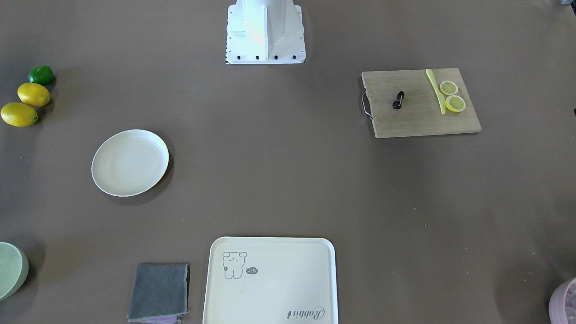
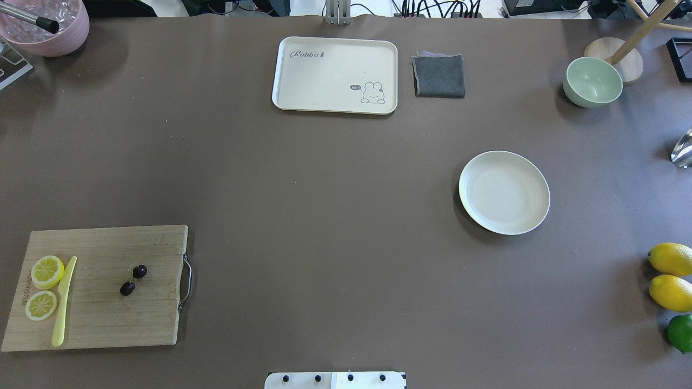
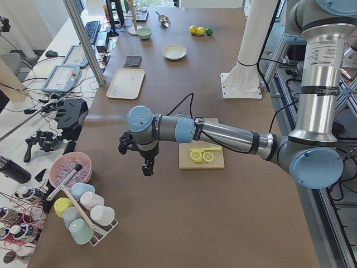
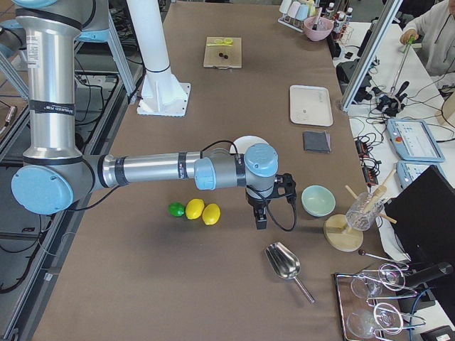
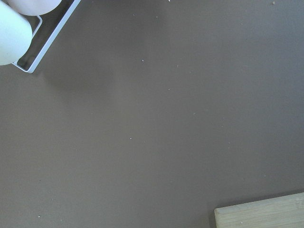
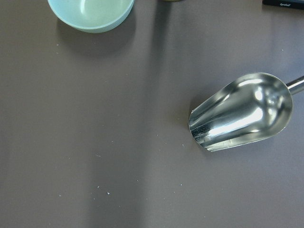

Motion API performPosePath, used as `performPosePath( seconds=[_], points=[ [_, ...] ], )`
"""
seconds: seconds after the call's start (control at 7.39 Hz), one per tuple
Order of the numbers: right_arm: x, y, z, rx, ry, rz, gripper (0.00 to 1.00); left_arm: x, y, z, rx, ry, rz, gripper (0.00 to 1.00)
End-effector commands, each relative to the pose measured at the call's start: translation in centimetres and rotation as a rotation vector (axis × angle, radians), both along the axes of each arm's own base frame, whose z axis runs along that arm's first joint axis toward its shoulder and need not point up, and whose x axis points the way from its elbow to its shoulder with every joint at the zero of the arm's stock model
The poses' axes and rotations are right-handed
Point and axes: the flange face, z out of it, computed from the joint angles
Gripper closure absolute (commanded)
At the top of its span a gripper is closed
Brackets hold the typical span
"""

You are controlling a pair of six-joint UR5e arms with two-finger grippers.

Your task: Place red cherry on plate

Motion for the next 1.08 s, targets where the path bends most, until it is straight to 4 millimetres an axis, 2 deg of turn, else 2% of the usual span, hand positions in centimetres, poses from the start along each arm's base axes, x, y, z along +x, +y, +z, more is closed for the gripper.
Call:
performPosePath(
  seconds=[0.0, 0.68, 0.95],
  points=[
    [0.0, 0.03, 0.0, -0.001, -0.001, 0.0, 0.0, 0.23, -0.05, -0.44, 0.006, -0.001, 0.003, 0.02],
    [-0.02, 0.02, -0.25, 0.006, -0.003, 0.0, 0.0, 0.21, 0.47, -0.14, 0.005, 0.001, 0.002, 0.02],
    [-0.05, 0.16, -0.15, 0.002, -0.008, -0.001, 0.0, 0.03, 0.58, -0.92, 0.027, 0.001, -0.004, 0.02]
  ],
)
